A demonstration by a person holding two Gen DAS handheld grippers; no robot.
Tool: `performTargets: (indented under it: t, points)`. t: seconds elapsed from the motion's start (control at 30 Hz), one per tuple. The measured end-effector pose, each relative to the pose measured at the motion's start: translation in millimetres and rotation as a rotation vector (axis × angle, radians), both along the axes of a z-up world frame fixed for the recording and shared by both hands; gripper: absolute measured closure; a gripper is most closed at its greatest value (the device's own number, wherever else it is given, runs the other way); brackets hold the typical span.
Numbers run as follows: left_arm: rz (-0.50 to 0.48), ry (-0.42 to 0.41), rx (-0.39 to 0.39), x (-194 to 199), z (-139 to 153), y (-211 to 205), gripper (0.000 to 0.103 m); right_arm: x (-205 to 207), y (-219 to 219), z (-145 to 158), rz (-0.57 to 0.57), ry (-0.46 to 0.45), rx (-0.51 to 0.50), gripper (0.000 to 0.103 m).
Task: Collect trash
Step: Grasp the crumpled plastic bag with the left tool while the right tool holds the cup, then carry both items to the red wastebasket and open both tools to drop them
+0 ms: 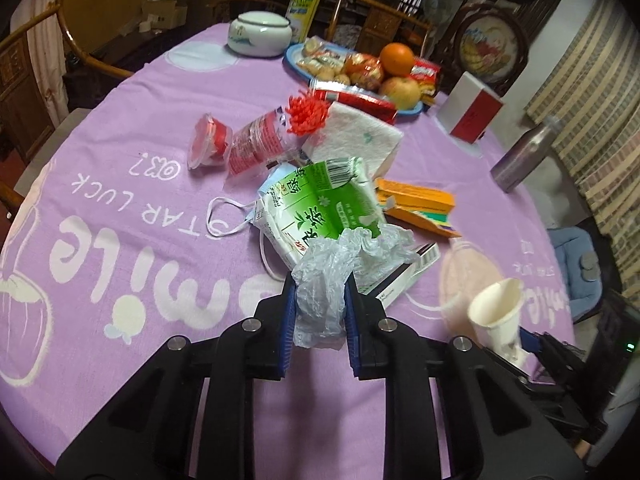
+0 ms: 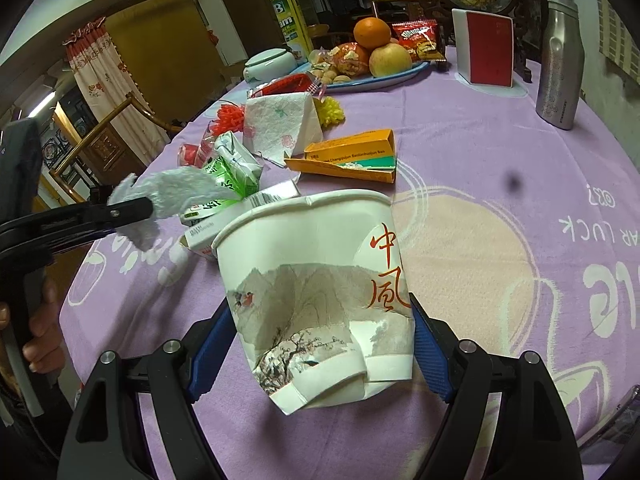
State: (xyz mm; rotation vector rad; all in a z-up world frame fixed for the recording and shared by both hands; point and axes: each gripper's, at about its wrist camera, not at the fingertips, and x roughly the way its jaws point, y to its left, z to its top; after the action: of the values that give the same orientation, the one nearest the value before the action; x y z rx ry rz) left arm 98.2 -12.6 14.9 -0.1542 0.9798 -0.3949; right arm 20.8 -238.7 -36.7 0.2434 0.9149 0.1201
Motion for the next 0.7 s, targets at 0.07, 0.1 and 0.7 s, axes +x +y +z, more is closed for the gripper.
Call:
performTargets:
  t: [0.07,0.1,0.7]
  points:
    - [-0.004,-0.013,-0.028,-8.4,7.6,6.4,0.080,-2.7,3.5,3.3,0.009,-0.010,0.002,0.023]
    - [-0.002,-0.022,-0.030,-12.1,10.6,9.3,0.080,-4.4,5.3,5.0,0.014,-0.017,0.002,0.023]
    - [0.167,-0.144,0.020,-88.0,31.7,97.9,0.080,-33.2,92.0,32.9,0.214,-0.090,0.009,0.023]
